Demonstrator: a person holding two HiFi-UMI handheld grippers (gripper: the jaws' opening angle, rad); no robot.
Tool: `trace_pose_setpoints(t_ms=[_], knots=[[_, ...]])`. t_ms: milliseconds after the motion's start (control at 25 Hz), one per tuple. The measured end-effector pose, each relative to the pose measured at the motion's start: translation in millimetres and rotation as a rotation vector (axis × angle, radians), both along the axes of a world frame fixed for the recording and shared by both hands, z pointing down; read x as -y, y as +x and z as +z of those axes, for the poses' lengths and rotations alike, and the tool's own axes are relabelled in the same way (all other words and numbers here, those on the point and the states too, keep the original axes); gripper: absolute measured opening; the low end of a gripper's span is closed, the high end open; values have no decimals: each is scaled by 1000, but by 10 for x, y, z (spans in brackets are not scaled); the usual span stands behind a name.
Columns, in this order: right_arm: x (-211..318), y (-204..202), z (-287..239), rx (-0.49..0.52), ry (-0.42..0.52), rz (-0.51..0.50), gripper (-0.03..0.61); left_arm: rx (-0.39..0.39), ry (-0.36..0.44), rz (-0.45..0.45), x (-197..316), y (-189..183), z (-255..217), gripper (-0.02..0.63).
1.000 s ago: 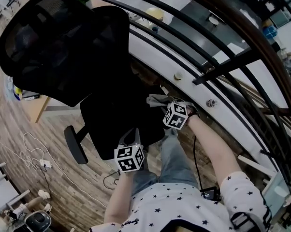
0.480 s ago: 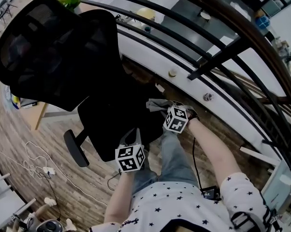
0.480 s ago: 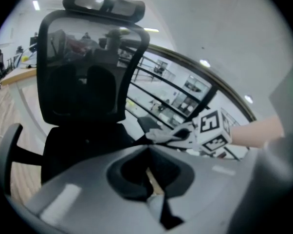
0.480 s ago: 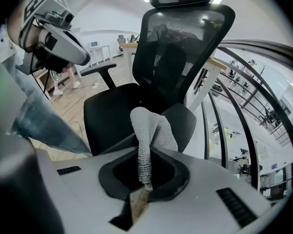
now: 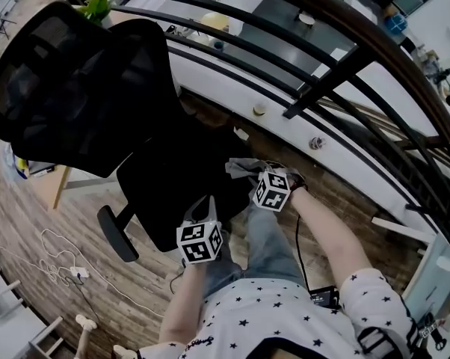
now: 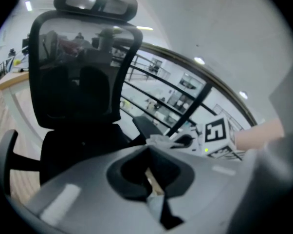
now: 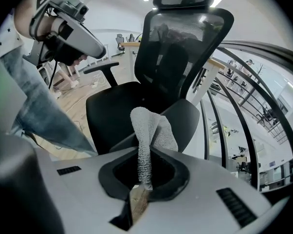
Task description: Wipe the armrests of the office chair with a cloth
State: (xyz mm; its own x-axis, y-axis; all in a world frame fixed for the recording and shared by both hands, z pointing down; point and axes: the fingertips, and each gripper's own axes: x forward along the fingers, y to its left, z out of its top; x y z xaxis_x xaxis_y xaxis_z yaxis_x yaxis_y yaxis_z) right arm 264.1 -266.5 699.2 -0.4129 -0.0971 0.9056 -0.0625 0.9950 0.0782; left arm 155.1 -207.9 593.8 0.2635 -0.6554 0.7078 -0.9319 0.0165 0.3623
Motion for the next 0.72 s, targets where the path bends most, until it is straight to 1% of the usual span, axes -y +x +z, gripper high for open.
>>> trace_pose_setpoints(t_ms=[440,720], knots=[[-261,127,-2,-20,14,-9,25,-6,3,69,-27,145,-13,8],[-366,169,-8,-29,6,0,25,-2,9,83,-60,135,-38,8]])
